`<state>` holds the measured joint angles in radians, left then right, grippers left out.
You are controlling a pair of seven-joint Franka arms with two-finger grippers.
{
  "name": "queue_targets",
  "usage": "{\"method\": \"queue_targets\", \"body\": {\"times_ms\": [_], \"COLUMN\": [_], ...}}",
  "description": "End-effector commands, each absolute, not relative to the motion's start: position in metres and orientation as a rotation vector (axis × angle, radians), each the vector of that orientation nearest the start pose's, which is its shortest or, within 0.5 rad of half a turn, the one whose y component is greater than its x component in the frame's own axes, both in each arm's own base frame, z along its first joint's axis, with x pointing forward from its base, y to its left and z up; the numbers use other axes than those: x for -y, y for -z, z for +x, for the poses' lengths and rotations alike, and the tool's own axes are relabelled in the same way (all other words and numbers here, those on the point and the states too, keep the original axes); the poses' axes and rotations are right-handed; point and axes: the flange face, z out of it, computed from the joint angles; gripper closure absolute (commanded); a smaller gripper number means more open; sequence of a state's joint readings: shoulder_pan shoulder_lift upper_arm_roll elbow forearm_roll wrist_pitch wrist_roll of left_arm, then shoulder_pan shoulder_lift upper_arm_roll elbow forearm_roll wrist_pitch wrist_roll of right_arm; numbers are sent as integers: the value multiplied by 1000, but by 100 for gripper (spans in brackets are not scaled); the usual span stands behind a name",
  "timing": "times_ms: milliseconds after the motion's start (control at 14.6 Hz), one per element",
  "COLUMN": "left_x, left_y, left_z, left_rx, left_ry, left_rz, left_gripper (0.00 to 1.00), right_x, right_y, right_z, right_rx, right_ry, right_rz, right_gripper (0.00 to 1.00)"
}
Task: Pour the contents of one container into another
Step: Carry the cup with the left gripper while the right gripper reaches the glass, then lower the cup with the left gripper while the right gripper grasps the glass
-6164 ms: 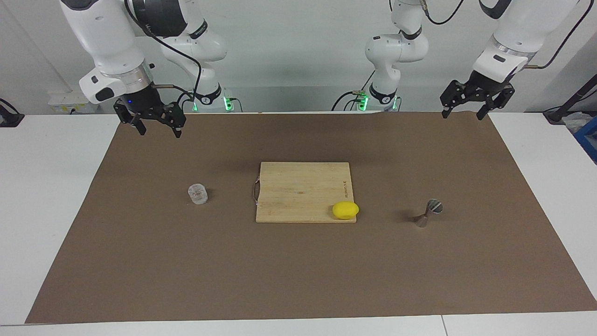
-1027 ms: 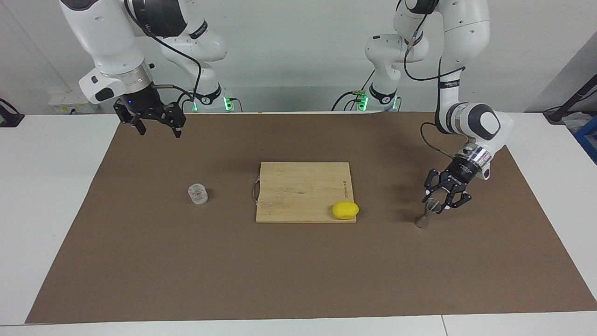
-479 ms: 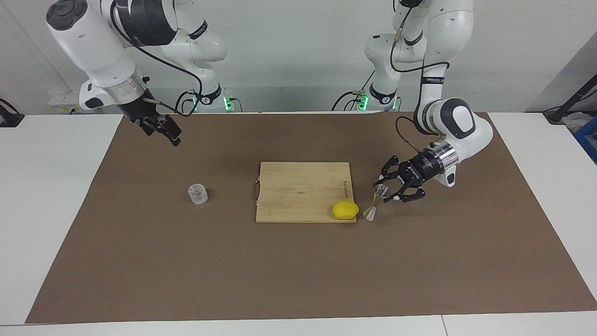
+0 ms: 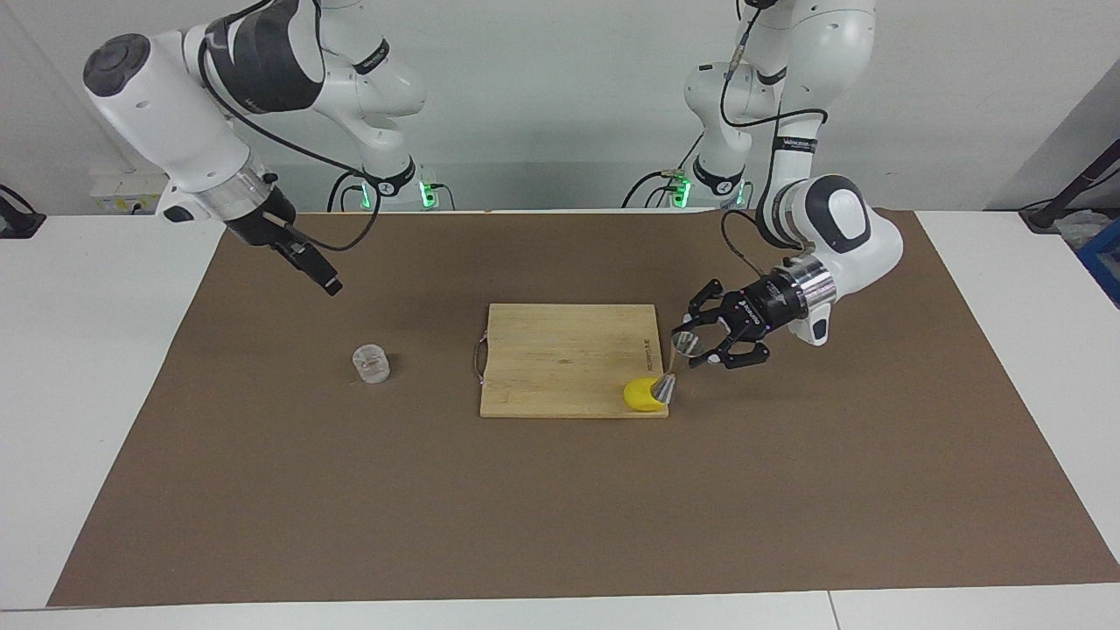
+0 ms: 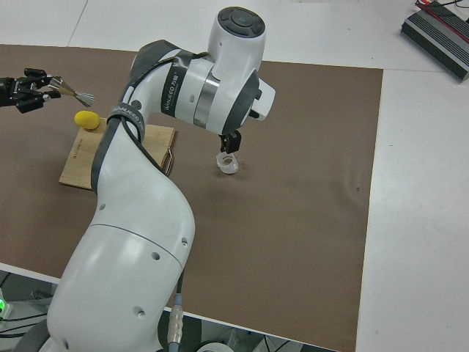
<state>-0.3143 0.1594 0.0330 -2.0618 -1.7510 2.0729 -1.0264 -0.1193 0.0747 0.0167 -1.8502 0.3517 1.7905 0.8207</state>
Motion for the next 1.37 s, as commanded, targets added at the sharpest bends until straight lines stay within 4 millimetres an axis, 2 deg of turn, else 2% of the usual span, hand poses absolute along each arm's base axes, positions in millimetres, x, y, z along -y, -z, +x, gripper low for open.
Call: {"method": "queue_targets", "body": {"times_ms": [0, 68, 137, 274, 479, 548, 685, 822, 959, 1301], "left_x": [247, 264, 276, 296, 312, 311, 317, 323, 327, 332], "left_y": [-395, -394, -390, -381, -369, -367, -359, -349, -341, -328], "left_z": [543, 536, 531, 520, 506, 505, 496, 492, 485, 472], "left_rx": [-1499, -1503, -1524, -1580, -1638, -1649, -1675, -1696, -1715, -1739], "left_ry": [1017, 1015, 999, 955, 914, 904, 884, 891, 917, 944], "left_rz": [1124, 1149, 1163, 1174, 1194, 1195, 1210, 1210, 1170, 1173], "left_gripper": [100, 100, 100, 100, 100, 100, 100, 100, 100, 100], "right_x": [45, 48, 58, 63, 80, 83, 87, 108, 110, 94], "right_y": [-432, -415, -400, -376, -336, -324, -308, -284, -276, -255], "right_z": [584, 587, 590, 596, 592, 592, 592, 584, 578, 561], "right_rx": [-1544, -1573, -1606, -1641, -1711, -1728, -1747, -1778, -1790, -1800], "right_ry": [-432, -474, -489, -510, -560, -588, -632, -669, -695, -695], "right_rz": [-2327, -2274, -2218, -2159, -2012, -1954, -1878, -1810, -1729, -1690], "right_gripper": [0, 0, 0, 0, 0, 0, 0, 0, 0, 0]}}
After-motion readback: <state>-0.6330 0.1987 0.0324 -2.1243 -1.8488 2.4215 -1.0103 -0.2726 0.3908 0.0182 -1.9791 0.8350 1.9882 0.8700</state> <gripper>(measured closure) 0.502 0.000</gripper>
